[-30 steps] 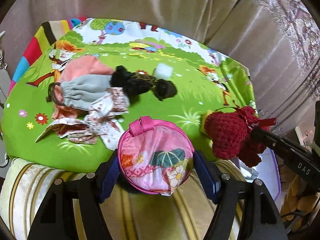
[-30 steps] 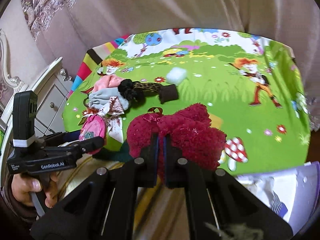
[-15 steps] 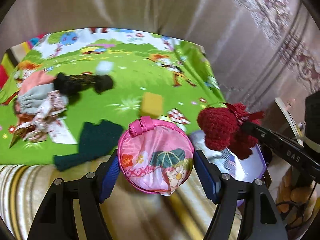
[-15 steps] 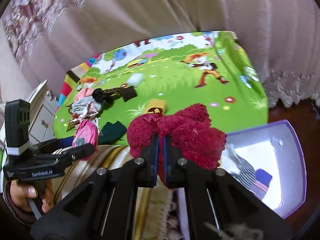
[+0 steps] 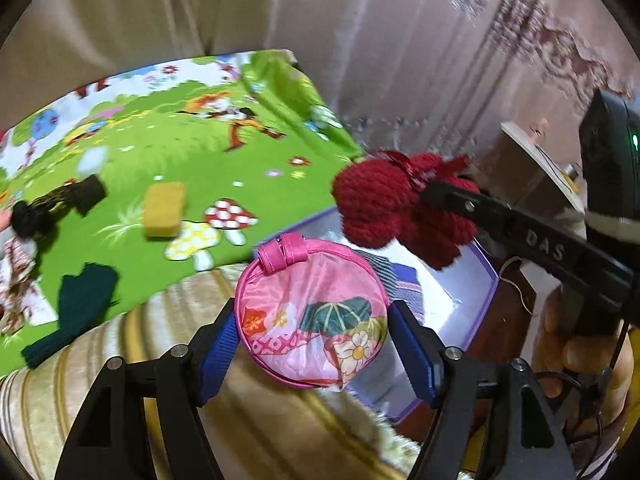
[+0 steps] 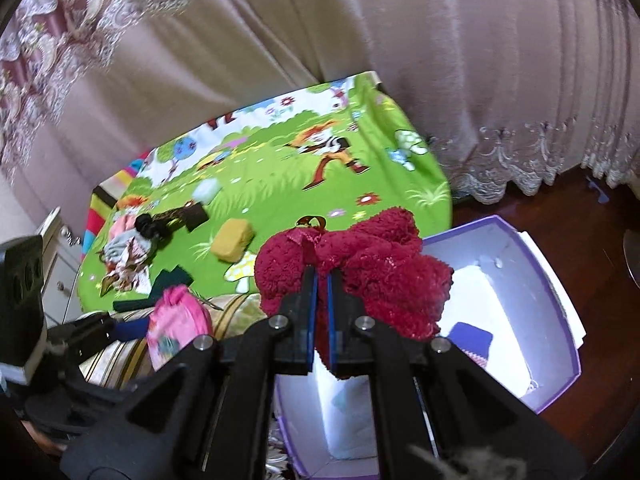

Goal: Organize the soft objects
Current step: 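Carry the purse and red knit toy into the white box and release them, then grasp the dark green knit mitten with the left tool while the right tool grasps the yellow sponge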

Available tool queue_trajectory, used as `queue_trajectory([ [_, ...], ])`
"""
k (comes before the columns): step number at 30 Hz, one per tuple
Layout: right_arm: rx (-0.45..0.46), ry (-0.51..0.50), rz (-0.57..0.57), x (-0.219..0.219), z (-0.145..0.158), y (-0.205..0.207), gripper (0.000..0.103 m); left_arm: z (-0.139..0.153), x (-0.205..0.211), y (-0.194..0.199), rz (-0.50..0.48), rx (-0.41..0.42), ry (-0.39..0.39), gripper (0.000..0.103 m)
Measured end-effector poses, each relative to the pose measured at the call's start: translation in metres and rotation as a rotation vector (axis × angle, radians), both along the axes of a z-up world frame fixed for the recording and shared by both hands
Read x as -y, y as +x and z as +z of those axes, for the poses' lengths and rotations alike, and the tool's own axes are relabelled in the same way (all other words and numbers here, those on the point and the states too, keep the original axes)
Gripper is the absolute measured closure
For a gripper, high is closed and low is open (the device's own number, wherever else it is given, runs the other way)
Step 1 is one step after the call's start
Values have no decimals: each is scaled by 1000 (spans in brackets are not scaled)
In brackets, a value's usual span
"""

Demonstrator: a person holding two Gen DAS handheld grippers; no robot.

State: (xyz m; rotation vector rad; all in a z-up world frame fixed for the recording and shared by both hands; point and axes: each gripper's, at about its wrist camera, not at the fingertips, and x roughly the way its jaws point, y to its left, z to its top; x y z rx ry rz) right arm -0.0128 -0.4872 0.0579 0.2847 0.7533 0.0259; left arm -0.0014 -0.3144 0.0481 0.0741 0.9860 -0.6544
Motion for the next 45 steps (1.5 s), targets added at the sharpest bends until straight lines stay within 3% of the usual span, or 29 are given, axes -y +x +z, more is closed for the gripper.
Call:
queue_trajectory([
  [6, 10, -2, -20, 10, 1, 2, 94, -6, 30, -3, -75, -24, 9, 26],
  [13, 9, 4, -15, 11, -2, 8, 93, -9, 27, 3, -47, -90, -31, 19],
  [19, 2, 3, 0, 7, -1, 9, 91, -1, 23, -1, -56, -16, -28, 18],
  [21, 1, 1, 5, 4, 0, 9, 85, 4, 17, -4, -68, 16, -28, 18],
  [25, 6, -8, 15, -3, 5, 10, 75, 14, -2, -6, -48, 95, -11, 18],
  [29, 12, -31, 34, -18, 12, 13, 66, 20, -33, -1, 4, 117, -24, 18],
  [37, -5, -77, 90, -55, 20, 27, 61, 19, -108, 11, 148, 109, -31, 18],
  [45, -8, -102, 127, -84, 28, 41, 42, 15, -179, 22, 280, 98, -60, 19],
])
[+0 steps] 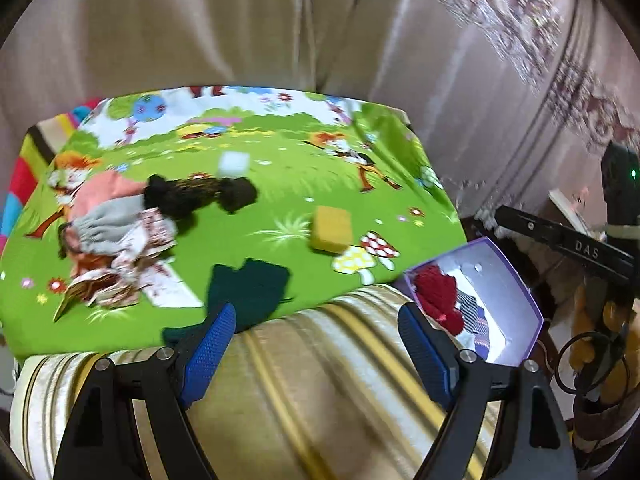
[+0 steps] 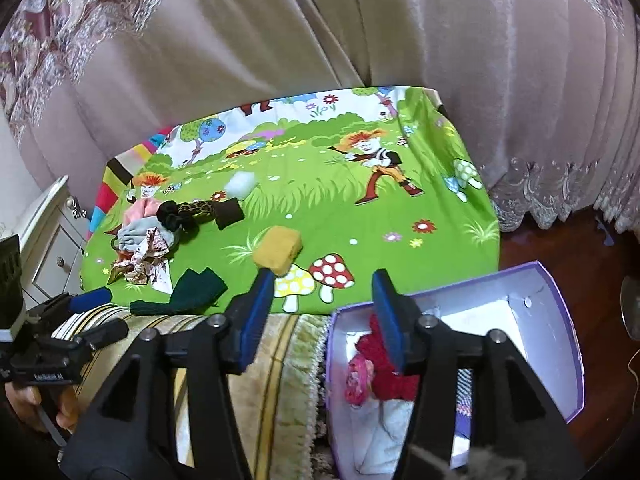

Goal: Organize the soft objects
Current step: 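Grasp the dark green knit mitten with the left tool while the right tool grasps the yellow sponge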

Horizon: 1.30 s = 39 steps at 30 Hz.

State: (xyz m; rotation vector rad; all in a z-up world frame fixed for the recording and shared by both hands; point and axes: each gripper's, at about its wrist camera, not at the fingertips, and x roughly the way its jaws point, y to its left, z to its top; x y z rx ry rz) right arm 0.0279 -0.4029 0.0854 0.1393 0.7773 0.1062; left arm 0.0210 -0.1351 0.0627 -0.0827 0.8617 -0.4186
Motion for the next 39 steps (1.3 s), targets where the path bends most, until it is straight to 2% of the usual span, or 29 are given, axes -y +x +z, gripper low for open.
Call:
queue_trajectory([
  [4, -11, -18, 37, -21, -2, 12, 37, -6, -24, 5, 37, -18, -8, 19],
  [10, -46, -38, 93, -52, -11, 36, 34, -20, -45, 18, 54, -88, -16, 23],
  [12, -55, -45, 107, -59, -16, 42, 31, -28, -47, 25, 50, -133, -3, 27],
  [20, -124, -62, 118, -79, -42, 77, 30, -51, -35, 53, -30, -246, 68, 29],
  [34, -257, -73, 105, -98, -98, 131, 28, -99, -22, 103, -48, -424, 148, 29],
  [39, -290, -78, 86, -99, -111, 148, 28, -113, -20, 119, -50, -450, 160, 29],
])
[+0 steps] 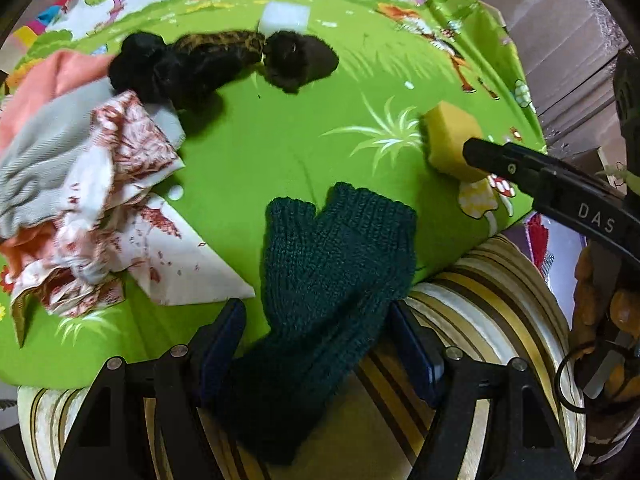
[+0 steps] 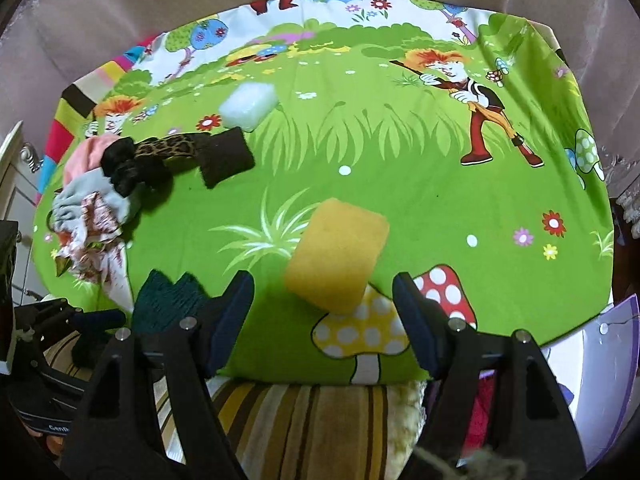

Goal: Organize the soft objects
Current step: 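Grasp the dark green knit mitten with the left tool while the right tool grasps the yellow sponge, then carry the mitten and sponge over the white box and open both tools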

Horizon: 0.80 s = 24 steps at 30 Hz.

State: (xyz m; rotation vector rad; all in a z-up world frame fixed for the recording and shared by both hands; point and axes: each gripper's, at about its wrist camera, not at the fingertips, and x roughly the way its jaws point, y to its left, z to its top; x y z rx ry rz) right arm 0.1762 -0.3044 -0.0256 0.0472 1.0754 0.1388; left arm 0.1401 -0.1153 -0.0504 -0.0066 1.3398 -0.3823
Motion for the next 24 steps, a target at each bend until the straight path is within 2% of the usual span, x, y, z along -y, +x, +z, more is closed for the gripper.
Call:
queue_trajectory([
  [4, -26, -19, -9, -2, -11, 11, 28, -1, 12, 2, -44, 29, 59, 29],
  [5, -32, -25, -11, -3, -13, 13, 28, -2, 15, 0, -58, 42, 80, 33],
  [8, -55, -39, -14, -4, -22, 19, 28, -1, 23, -2, -77, 81, 131, 55],
  [10, -72, -51, -19, -4, -28, 23, 29, -1, 27, -3, -84, 94, 142, 60],
  [11, -75, -53, -21, -4, -30, 25, 34, -1, 28, -2, -83, 97, 140, 68],
  [12, -80, -57, -22, -4, -32, 26, 46, 0, 28, -3, -81, 98, 135, 75],
  [14, -86, -52, -12, -5, -34, 26, 47, 0, 28, -3, -71, 99, 118, 78],
  [20, -19, -69, 13, -10, -22, 16, 51, 9, 13, -7, -31, 120, 78, 88],
  [24, 21, -76, 16, -12, -10, 5, 52, 20, 5, -14, 11, 149, 52, 88],
])
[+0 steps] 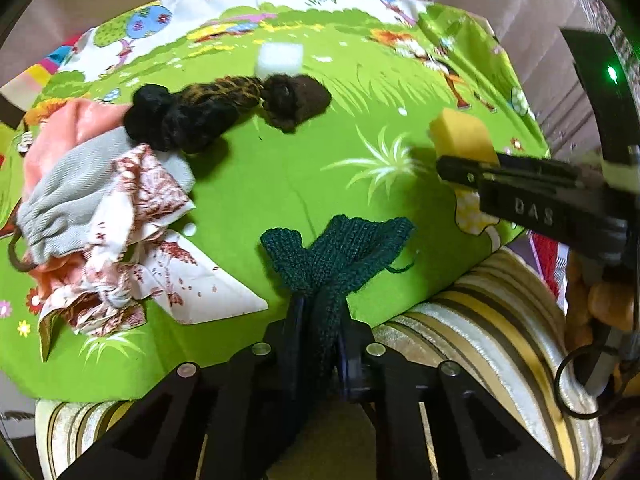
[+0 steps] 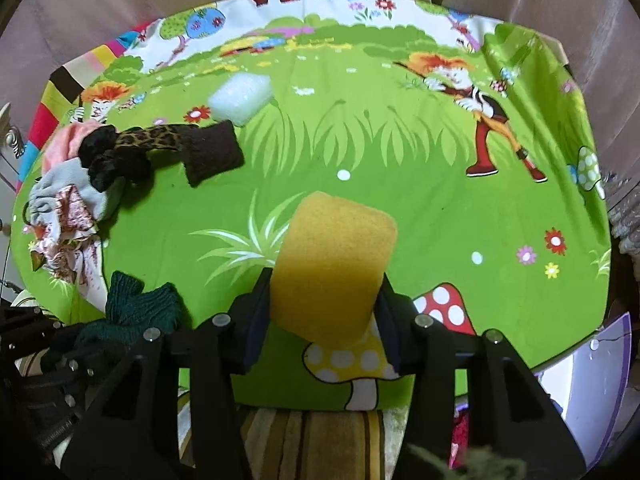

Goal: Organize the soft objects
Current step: 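Carry the mitten and sponge over the white box and open both tools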

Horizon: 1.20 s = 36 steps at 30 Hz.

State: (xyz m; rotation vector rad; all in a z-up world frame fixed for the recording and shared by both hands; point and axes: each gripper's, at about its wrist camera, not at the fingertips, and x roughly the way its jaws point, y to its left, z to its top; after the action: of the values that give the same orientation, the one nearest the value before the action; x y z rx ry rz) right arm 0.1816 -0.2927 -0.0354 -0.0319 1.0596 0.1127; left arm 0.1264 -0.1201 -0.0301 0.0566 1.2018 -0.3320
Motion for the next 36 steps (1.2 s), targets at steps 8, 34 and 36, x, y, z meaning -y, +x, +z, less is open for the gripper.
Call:
queue_trajectory([
  [8, 55, 3, 8, -4, 21, -26, 52, 19, -6, -20, 50, 52, -43, 88],
  [34, 186, 18, 12, 33, 74, -164, 52, 62, 28, -102, 50, 164, -170, 88],
  [36, 193, 18, 5, 39, 77, -173, 51, 65, 35, -109, 34, 170, -181, 88],
])
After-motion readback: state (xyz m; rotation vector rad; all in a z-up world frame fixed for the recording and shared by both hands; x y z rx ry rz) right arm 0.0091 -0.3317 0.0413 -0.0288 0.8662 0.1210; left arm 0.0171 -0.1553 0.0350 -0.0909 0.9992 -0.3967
